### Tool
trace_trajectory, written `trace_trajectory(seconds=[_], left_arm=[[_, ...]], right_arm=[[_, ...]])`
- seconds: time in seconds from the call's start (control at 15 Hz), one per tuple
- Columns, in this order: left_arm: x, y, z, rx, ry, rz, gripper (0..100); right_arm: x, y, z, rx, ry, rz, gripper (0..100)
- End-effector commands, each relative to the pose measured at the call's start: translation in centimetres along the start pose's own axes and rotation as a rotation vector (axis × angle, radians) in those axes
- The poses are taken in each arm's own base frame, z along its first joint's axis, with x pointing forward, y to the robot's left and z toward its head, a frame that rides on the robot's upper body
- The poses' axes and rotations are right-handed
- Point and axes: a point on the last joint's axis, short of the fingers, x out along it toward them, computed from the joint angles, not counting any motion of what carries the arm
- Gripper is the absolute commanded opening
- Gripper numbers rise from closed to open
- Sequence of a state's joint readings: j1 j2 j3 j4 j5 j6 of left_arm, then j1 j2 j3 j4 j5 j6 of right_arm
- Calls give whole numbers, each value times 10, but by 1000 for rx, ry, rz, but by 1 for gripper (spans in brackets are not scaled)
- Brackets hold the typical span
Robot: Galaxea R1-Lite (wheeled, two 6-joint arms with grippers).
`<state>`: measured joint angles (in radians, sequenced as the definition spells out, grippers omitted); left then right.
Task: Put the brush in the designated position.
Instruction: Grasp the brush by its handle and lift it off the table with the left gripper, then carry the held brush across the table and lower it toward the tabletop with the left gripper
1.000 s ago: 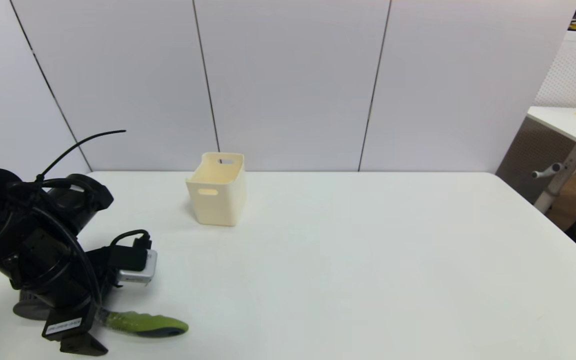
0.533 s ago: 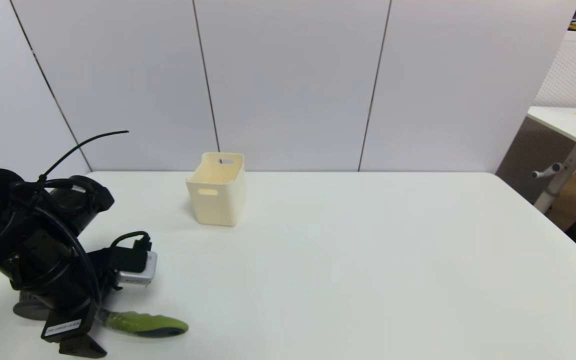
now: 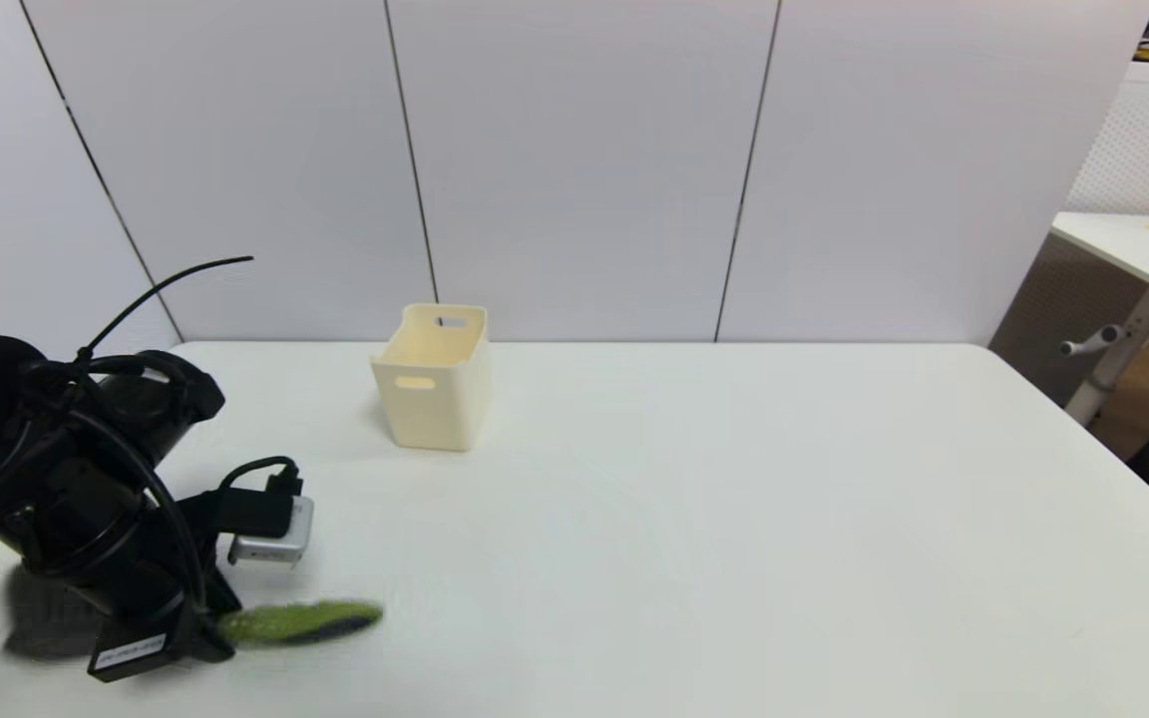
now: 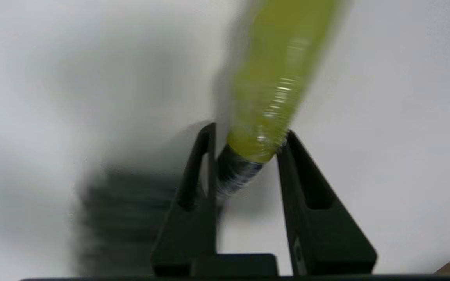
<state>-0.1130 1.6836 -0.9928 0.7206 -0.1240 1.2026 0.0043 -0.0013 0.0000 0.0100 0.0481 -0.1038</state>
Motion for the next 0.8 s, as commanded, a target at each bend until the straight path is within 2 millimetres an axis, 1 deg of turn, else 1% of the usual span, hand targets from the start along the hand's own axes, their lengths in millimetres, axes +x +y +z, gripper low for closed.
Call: trace_trajectory(seconds=[0.07, 0.2, 0.33, 0.6, 0.8], left_arm=[[-2, -1, 0, 9, -2, 6, 0], [-5, -2, 0, 8, -2, 6, 0], [-13, -3, 0, 9, 2, 4, 0], [-41, -1, 8, 33, -23, 60, 0], [-51, -1, 10, 46, -40, 100, 0]], right_arm=[[0, 0, 0, 0, 3, 2, 100], [0, 0, 0, 0, 3, 2, 100], [0, 0, 0, 0, 3, 2, 100], [0, 0, 0, 0, 3, 2, 100], [0, 0, -1, 0, 0, 0, 100]])
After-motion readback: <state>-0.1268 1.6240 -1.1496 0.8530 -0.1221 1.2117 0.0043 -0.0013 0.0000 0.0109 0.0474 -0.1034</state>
